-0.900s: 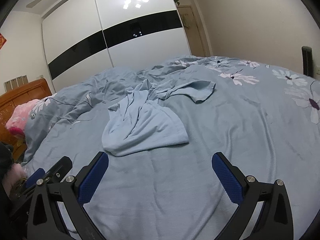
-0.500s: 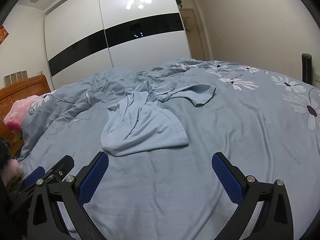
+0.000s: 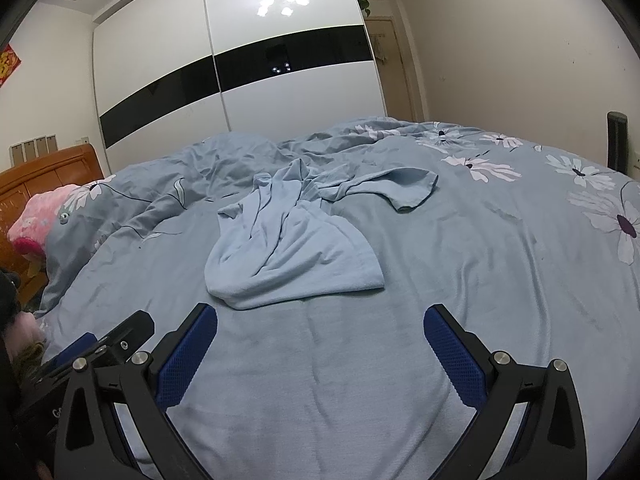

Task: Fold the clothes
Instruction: 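Reach both tools toward the crumpled light-blue shirt on the bed, then grasp the shirt with the right tool while the left tool grasps another edge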

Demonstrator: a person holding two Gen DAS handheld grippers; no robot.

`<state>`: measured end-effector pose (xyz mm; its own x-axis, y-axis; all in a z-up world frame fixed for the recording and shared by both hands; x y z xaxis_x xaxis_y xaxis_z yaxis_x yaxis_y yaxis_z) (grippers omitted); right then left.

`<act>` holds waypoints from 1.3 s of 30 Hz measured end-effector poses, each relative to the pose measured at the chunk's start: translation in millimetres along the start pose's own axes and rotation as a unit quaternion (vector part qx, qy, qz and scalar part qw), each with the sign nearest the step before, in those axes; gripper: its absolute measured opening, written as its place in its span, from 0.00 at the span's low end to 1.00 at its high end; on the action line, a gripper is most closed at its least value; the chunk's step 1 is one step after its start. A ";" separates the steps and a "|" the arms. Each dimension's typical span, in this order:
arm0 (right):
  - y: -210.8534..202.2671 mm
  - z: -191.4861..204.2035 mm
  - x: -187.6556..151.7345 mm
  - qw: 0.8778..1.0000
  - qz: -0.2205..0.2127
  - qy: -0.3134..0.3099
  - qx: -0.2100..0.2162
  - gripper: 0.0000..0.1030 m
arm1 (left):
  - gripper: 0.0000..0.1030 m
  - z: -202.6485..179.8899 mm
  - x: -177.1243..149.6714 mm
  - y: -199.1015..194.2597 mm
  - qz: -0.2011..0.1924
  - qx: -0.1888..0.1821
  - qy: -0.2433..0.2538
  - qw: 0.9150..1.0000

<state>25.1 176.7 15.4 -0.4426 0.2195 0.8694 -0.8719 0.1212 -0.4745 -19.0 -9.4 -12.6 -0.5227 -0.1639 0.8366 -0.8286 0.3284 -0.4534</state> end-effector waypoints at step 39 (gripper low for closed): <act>-35.8 -22.8 14.1 0.956 0.108 0.162 0.218 0.06 | 1.00 54.4 34.2 -38.6 -0.031 -0.008 -0.077 0.996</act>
<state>54.9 197.5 41.6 -0.5957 0.4910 0.6356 -0.8032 -0.3601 -0.4745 -15.7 -78.3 16.8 -0.4971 -0.3252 0.8044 -0.8571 0.3280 -0.3971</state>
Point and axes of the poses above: each gripper's, at about its wrist camera, not at the fingertips, and y roughly the way its jaws point, z to its left, x to its top, the point moved 1 cm from there along y, roughly the way its jaws point, and after that the axes turned 8 degrees about -x, right-handed, at the moved point
